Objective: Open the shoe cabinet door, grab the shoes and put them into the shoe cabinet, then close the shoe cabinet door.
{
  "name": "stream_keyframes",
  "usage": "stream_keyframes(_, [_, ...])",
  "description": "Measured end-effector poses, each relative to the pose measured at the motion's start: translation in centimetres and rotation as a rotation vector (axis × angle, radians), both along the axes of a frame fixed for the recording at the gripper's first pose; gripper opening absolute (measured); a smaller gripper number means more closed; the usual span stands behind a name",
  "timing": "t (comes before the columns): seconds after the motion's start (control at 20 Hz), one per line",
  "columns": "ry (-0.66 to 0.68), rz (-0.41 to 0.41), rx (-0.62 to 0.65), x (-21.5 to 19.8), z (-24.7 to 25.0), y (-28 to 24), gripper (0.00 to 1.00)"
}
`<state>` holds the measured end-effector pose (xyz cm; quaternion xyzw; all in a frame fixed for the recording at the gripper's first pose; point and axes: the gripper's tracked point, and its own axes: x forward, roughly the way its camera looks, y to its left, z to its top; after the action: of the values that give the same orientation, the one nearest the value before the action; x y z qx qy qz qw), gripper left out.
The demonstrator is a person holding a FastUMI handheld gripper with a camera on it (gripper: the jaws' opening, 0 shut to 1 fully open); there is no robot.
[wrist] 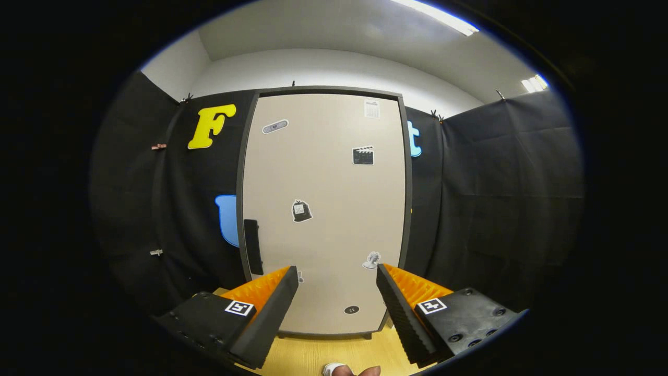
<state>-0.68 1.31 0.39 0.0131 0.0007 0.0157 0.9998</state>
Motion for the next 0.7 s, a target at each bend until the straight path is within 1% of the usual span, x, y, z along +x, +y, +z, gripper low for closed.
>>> stream_keyframes(0.2, [0.013,0.019,0.016,0.0,-0.1,0.8,0.97])
stream_keyframes(0.35, [0.016,0.038,0.04,0.5,0.0,2.6,0.98])
stream_keyframes(0.5, [-0.035,0.07,0.046,1.7,1.6,5.3,0.98])
stream_keyframes(0.7, [-0.029,0.115,0.055,4.7,1.6,10.1,0.97])
